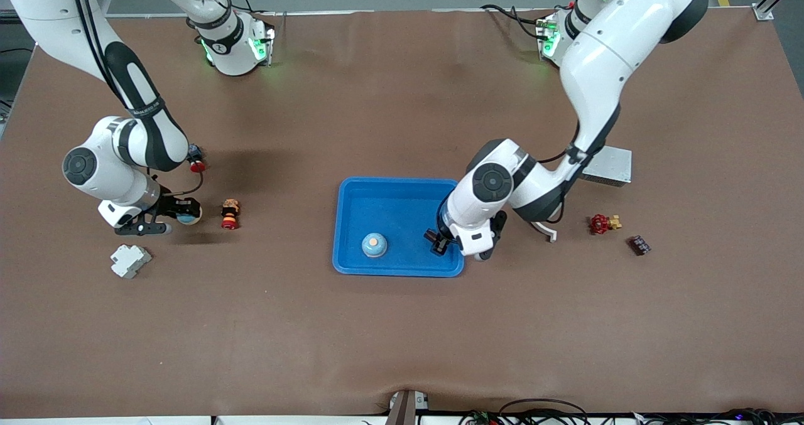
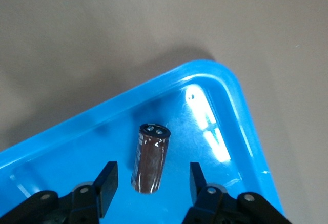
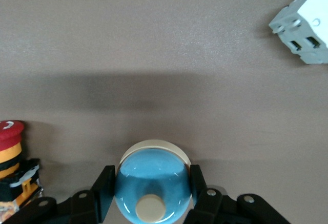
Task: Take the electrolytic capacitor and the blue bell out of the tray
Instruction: 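Grasp the second capacitor with the left gripper while the right gripper rises, then carry the capacitor out while the right gripper grasps the second bell, then place the capacitor near the white arc while the right gripper lifts the bell, then carry the bell toward the first bell while the left gripper withdraws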
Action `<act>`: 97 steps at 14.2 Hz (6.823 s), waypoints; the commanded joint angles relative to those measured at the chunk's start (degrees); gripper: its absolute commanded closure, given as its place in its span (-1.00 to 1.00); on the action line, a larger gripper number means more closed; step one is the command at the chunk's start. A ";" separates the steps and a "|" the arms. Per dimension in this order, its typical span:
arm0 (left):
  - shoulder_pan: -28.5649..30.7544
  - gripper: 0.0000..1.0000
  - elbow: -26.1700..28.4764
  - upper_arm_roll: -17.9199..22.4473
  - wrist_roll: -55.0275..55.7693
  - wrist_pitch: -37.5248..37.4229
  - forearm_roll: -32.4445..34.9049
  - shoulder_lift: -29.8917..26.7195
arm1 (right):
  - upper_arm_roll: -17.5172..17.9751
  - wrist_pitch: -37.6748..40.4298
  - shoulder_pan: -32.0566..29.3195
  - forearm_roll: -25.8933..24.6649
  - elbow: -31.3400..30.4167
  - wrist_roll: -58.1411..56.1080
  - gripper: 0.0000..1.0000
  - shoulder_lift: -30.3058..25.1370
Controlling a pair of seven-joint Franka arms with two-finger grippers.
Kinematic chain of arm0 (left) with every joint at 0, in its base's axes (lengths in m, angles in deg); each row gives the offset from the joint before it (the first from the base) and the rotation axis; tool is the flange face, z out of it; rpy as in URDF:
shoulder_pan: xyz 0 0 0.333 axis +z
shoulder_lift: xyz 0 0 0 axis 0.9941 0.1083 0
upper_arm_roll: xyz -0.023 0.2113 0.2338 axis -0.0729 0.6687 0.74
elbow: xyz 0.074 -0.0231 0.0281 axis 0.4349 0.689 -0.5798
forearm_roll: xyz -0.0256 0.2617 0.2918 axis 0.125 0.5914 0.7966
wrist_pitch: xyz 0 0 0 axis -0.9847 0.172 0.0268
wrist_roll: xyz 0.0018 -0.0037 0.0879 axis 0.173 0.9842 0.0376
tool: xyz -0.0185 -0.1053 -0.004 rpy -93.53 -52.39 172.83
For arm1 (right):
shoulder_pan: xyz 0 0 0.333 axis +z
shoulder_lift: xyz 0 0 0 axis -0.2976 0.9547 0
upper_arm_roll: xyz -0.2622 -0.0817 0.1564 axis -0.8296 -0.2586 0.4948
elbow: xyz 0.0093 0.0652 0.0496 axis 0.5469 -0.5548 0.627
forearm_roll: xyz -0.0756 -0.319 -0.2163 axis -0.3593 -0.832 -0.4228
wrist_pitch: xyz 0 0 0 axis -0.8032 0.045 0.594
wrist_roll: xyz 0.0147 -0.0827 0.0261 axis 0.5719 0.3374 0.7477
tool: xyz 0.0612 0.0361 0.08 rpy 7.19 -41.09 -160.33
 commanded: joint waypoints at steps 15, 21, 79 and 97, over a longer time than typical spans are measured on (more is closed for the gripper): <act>-1.34 1.00 -0.14 3.97 -0.29 -7.49 1.27 -8.53 | 1.50 49.28 10.25 0.29 33.40 26.45 -1.00 -6.50; 6.48 1.00 6.52 3.27 -16.62 -19.73 0.30 -18.99 | 1.51 47.81 22.46 3.63 38.60 49.92 -1.00 -5.97; 28.55 -1.00 -0.21 -3.67 -51.95 -18.22 5.75 -21.12 | 1.95 46.74 25.06 0.37 63.92 52.92 1.00 19.71; 33.30 -1.00 -4.02 -3.42 -91.06 -45.66 -2.24 -35.78 | 1.51 29.10 2.89 0.38 38.71 6.65 1.00 11.79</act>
